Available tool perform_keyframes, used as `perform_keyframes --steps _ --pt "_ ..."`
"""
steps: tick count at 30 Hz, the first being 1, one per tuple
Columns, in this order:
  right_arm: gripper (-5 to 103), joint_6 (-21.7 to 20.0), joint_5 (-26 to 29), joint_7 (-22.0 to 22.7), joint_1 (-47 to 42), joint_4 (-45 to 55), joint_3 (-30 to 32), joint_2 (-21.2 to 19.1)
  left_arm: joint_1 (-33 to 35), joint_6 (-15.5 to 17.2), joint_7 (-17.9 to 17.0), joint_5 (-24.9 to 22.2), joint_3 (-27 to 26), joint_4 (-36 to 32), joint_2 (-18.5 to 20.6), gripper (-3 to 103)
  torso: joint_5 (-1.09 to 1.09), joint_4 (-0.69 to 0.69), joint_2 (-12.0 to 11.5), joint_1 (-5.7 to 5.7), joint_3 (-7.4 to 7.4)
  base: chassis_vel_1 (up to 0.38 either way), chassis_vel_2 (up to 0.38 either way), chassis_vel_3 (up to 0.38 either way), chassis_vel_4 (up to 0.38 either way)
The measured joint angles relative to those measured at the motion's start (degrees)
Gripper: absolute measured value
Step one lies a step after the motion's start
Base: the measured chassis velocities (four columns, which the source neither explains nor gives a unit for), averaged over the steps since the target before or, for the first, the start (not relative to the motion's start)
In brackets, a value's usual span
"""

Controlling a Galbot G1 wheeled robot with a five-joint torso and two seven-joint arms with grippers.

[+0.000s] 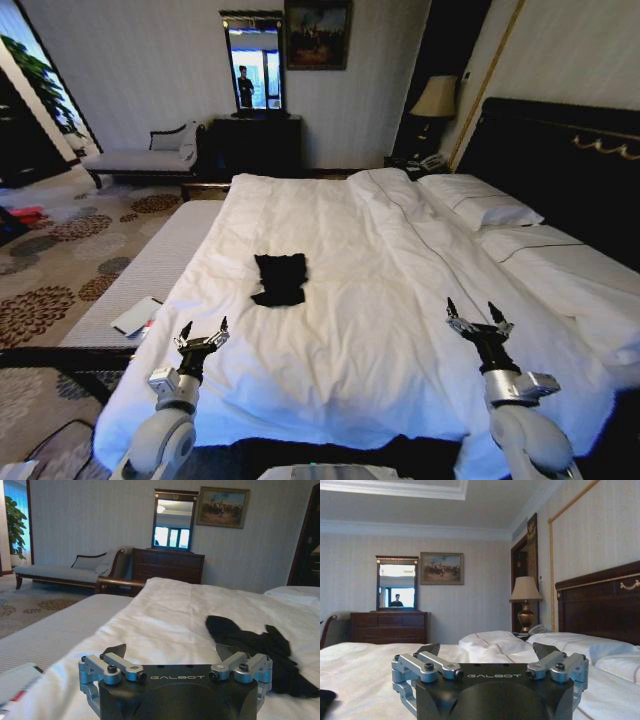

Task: Fold the clothes on the bed.

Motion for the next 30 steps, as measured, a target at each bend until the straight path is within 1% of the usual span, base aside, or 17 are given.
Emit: perform_keyframes --steps 1,3,6,9,15,20,21,27,30 --pt "100 0.2 0.0 -0.2 0.0 -0.1 0.0 -0.1 0.0 0.0 0.0 0.0 0.0 0.0 0.0 100 0.02 0.00 0.0 0.00 0.00 0.158 0.174 -0.186 -0.209" --pt "100 0.4 0.1 -0.4 0.1 -0.2 -0.2 -0.3 0.0 0.0 0.0 0.0 0.1 0.2 0.0 100 -0.02 -0.02 0.0 0.00 0.00 0.115 0.132 -0.113 -0.110" --pt "100 0.7 0.0 -0.6 0.1 -0.5 -0.4 -0.6 0.1 0.0 0.0 0.1 0.1 0.2 0.0 100 -0.04 -0.01 0.0 -0.02 -0.01 0.045 0.069 -0.039 -0.056" --pt "100 0.8 -0.1 -0.6 0.1 -0.7 -0.5 -0.7 0.0 0.0 0.0 0.1 0.2 0.2 0.0 100 0.06 0.00 0.0 -0.02 0.00 -0.029 0.046 0.035 -0.025" --pt "100 0.8 -0.5 -0.4 0.2 -0.9 -0.5 -0.6 -0.2 0.0 0.0 0.1 0.5 0.4 -0.1 100 0.02 -0.03 0.0 -0.02 0.00 -0.108 0.069 0.089 -0.100" --pt "100 0.8 -1.1 -0.1 0.3 -1.3 -0.4 -0.6 -0.5 0.0 0.0 0.1 0.9 0.5 -0.1 100 -0.01 0.01 0.0 0.04 0.03 -0.076 0.153 0.087 -0.126" --pt "100 1.0 -1.0 -0.1 0.3 -1.4 -0.4 -0.6 -0.5 0.0 -0.1 0.1 1.0 0.5 -0.1 100 0.00 0.00 0.0 0.05 0.03 -0.040 0.110 0.033 -0.115" --pt "100 1.1 -0.7 -0.1 0.5 -1.8 -0.8 -0.6 -0.7 0.0 -0.1 0.1 1.3 0.6 -0.1 100 0.00 -0.03 0.0 -0.01 0.00 0.007 0.074 -0.020 -0.080" --pt "100 1.1 -0.8 0.0 0.8 -1.8 -1.0 -0.5 -0.6 0.0 -0.1 0.1 1.2 0.3 0.0 100 0.02 -0.02 0.0 -0.02 0.00 0.080 0.060 -0.069 -0.070"
